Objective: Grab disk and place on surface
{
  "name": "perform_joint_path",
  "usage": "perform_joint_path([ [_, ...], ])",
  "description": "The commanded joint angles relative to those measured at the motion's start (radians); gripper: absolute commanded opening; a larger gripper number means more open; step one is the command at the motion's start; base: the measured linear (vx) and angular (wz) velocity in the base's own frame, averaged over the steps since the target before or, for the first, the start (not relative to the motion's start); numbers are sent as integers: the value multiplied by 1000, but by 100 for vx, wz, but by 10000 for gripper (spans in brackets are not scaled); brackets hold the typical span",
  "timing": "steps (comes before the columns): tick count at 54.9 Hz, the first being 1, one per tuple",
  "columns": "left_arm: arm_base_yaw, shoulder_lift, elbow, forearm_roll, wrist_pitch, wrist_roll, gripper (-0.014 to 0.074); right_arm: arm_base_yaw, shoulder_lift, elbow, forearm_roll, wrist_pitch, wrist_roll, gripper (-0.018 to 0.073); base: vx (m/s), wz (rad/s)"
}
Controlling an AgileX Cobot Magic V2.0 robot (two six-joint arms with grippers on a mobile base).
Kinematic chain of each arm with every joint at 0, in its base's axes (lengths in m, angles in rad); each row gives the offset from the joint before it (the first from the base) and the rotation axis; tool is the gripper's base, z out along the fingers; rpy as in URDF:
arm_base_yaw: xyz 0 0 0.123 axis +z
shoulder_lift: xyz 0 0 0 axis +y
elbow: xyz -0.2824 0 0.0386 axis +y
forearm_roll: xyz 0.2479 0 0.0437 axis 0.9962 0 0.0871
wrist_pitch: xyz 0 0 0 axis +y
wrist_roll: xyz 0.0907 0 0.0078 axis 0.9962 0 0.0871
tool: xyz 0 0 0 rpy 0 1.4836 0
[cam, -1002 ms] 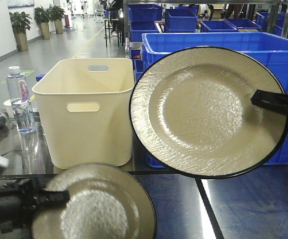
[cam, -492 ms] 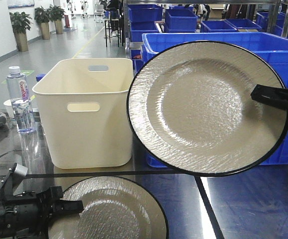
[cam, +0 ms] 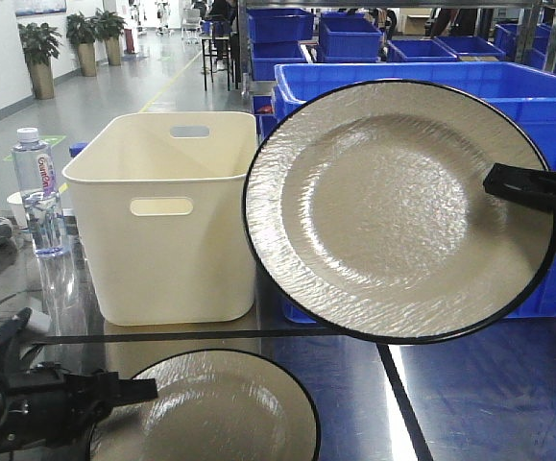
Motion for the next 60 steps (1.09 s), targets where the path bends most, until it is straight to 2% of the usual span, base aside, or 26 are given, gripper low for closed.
perform_joint_path([
  [1,32,-86,-30,-103,7,42,513,-1,-27,-43,159,24,2,-9,0,0],
  [11,131,-231,-30,-99,-3,43,503,-1,-27,-43,75,8,34,-9,0,0],
  [17,188,-347,-30,-98,-3,39,429,-1,-14,-43,-11,-17,84,-9,0,0],
  [22,216,-454,-30,-95,-7,39,280,32,23,-43,-58,-42,101,-9,0,0],
  [29,224,-553,-29,-69,16,28,-13,144,115,-43,-65,-87,99,-9,0,0],
  [34,224,-572,-29,-21,55,4,-8,259,197,-43,-57,-136,85,-9,0,0],
  [42,224,-573,-29,83,46,-102,-5,373,310,-43,1,-173,38,-9,0,0],
  [46,224,-574,-29,112,46,-117,-4,410,354,-43,40,-180,-5,-9,0,0],
  [54,224,-574,-29,114,46,-147,-5,465,422,-43,125,-189,-91,1,0,0],
  [60,224,-574,-29,113,53,-148,-4,489,439,-43,141,-211,-132,33,0,0],
])
